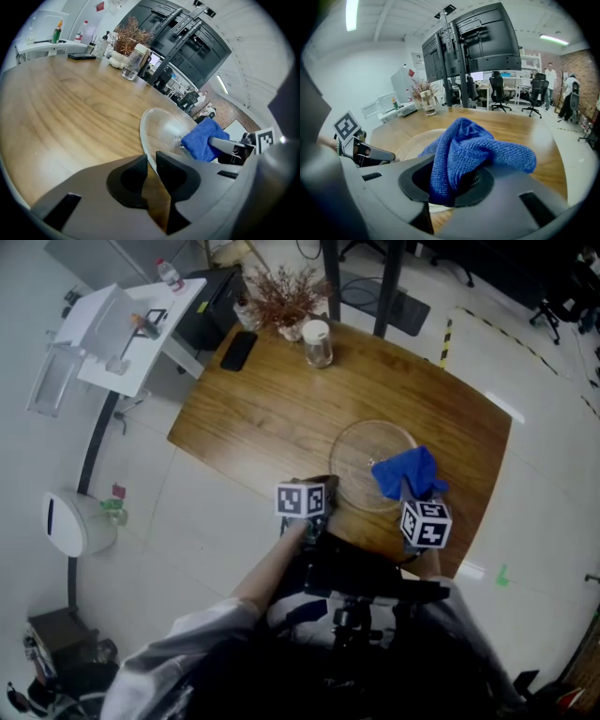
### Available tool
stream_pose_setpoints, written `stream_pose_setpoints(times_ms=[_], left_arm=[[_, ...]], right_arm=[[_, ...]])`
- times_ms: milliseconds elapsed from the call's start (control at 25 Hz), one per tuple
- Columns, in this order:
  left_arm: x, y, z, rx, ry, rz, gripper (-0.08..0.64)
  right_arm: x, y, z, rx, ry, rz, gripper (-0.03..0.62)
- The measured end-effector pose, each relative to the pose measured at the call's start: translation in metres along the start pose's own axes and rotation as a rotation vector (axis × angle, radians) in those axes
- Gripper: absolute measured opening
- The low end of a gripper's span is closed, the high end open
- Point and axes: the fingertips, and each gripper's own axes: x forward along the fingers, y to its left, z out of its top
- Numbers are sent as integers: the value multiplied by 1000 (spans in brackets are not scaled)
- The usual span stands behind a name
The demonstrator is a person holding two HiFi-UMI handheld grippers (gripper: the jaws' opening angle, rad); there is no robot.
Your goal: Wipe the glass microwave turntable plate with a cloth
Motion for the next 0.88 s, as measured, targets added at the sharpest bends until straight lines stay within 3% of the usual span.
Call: stream_pose_setpoints(times_ms=[280,480,560,720,880], left_arm=[[0,-1,-1,4,-2,5,64],[1,-2,0,10,-8,10,64],[0,-1,0,14,-11,13,64],[1,-1,0,14,-12,12,64],[0,-1,-1,7,-8,8,64]], right_arm=[[-27,-59,-7,58,-3,-158,69],[-35,-62,-1,72,-25,-178,69],[-38,-44,10,91,-65,-124,69],[-40,21,29,113,-137,82,69],[-33,90,20,104,-90,260,69]])
